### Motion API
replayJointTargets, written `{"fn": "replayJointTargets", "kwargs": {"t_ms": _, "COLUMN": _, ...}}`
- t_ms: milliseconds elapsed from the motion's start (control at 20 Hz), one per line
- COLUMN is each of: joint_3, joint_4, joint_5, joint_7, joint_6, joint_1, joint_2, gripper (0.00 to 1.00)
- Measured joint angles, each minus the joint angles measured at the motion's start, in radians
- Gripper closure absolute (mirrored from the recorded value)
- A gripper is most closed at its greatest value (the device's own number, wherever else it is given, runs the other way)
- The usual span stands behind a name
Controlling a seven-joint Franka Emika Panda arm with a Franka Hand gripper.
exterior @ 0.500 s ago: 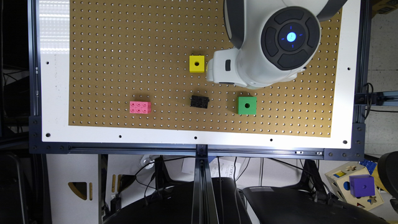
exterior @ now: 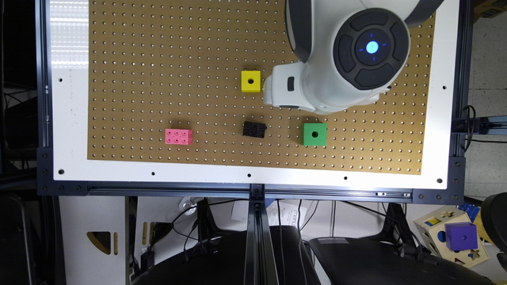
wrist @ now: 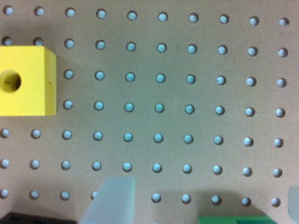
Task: Pick up green block.
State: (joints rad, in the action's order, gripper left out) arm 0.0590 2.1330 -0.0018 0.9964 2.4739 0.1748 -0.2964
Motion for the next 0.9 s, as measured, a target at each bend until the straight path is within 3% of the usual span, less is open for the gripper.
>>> {"fn": "replayJointTargets", "kwargs": {"t_ms": 50, "joint_3": 0.001, "joint_4": -0.012, "joint_5": 0.0001, "joint_7": 0.000, "joint_6": 0.000, "joint_1": 0.000, "joint_2": -0.007, "gripper": 0.00}}
{"fn": "replayJointTargets", "kwargs": {"t_ms": 150, "joint_3": 0.005, "joint_4": -0.077, "joint_5": 0.0001, "joint_7": 0.000, "joint_6": -0.005, "joint_1": 0.000, "joint_2": -0.055, "gripper": 0.00}}
{"fn": "replayJointTargets", "kwargs": {"t_ms": 200, "joint_3": 0.005, "joint_4": -0.081, "joint_5": 0.0001, "joint_7": 0.000, "joint_6": -0.006, "joint_1": 0.000, "joint_2": -0.058, "gripper": 0.00}}
{"fn": "replayJointTargets", "kwargs": {"t_ms": 250, "joint_3": 0.006, "joint_4": -0.121, "joint_5": 0.0001, "joint_7": 0.000, "joint_6": -0.007, "joint_1": 0.000, "joint_2": -0.096, "gripper": 0.00}}
{"fn": "replayJointTargets", "kwargs": {"t_ms": 350, "joint_3": 0.007, "joint_4": -0.150, "joint_5": 0.0001, "joint_7": 0.000, "joint_6": -0.007, "joint_1": 0.000, "joint_2": -0.126, "gripper": 0.00}}
{"fn": "replayJointTargets", "kwargs": {"t_ms": 450, "joint_3": 0.007, "joint_4": -0.162, "joint_5": 0.0001, "joint_7": 0.000, "joint_6": -0.008, "joint_1": 0.000, "joint_2": -0.139, "gripper": 0.00}}
{"fn": "replayJointTargets", "kwargs": {"t_ms": 800, "joint_3": 0.008, "joint_4": -0.162, "joint_5": 0.0001, "joint_7": 0.000, "joint_6": -0.004, "joint_1": 0.000, "joint_2": -0.159, "gripper": 0.00}}
{"fn": "replayJointTargets", "kwargs": {"t_ms": 900, "joint_3": 0.017, "joint_4": -0.173, "joint_5": 0.0016, "joint_7": 0.005, "joint_6": -0.002, "joint_1": 0.002, "joint_2": -0.166, "gripper": 0.00}}
